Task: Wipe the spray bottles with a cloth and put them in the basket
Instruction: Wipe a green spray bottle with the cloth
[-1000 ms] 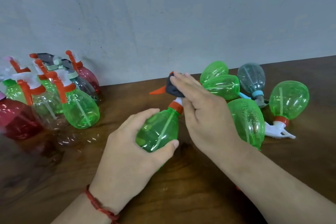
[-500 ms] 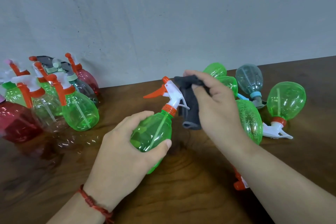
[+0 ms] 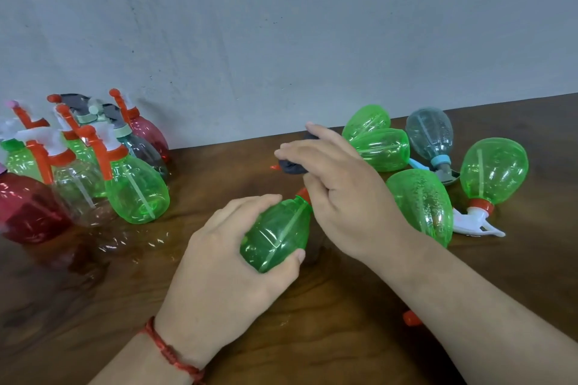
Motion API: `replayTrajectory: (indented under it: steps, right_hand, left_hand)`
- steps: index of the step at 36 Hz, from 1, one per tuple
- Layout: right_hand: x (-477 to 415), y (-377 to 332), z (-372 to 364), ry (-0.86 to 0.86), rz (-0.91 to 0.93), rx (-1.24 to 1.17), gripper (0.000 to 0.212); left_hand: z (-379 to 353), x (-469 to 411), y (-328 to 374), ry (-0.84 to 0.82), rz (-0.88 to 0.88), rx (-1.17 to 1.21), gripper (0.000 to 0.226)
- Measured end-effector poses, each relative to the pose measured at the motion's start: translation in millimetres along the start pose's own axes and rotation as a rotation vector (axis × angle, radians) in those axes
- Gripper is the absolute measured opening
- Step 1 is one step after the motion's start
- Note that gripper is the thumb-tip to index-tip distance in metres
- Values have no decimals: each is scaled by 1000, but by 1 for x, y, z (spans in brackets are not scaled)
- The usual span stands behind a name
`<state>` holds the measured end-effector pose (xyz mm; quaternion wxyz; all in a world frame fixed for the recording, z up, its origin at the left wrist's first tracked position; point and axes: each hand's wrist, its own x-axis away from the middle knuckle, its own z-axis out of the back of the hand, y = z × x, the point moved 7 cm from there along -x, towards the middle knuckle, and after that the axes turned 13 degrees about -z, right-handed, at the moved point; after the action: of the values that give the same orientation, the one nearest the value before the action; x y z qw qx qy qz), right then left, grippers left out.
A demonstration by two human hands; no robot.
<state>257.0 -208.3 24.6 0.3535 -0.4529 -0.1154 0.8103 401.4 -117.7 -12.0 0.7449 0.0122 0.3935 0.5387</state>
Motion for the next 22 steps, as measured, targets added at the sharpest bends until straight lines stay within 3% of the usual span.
replayTrajectory:
  steps: [3, 9, 19, 22]
  right_hand:
    - [4, 8, 4, 28, -85, -165, 51]
    - [4, 28, 0, -3, -456, -784, 39]
    - [5, 28, 7, -55, -464, -682, 35]
    - [4, 28, 17, 32, -481, -807, 34]
  left_hand:
    - [5, 0, -2, 54, 41, 63, 61]
    - [9, 2, -8, 108, 101, 204, 58]
    - [28, 2, -31, 235, 177, 237, 55]
    - [28, 0, -30, 228, 143, 239, 58]
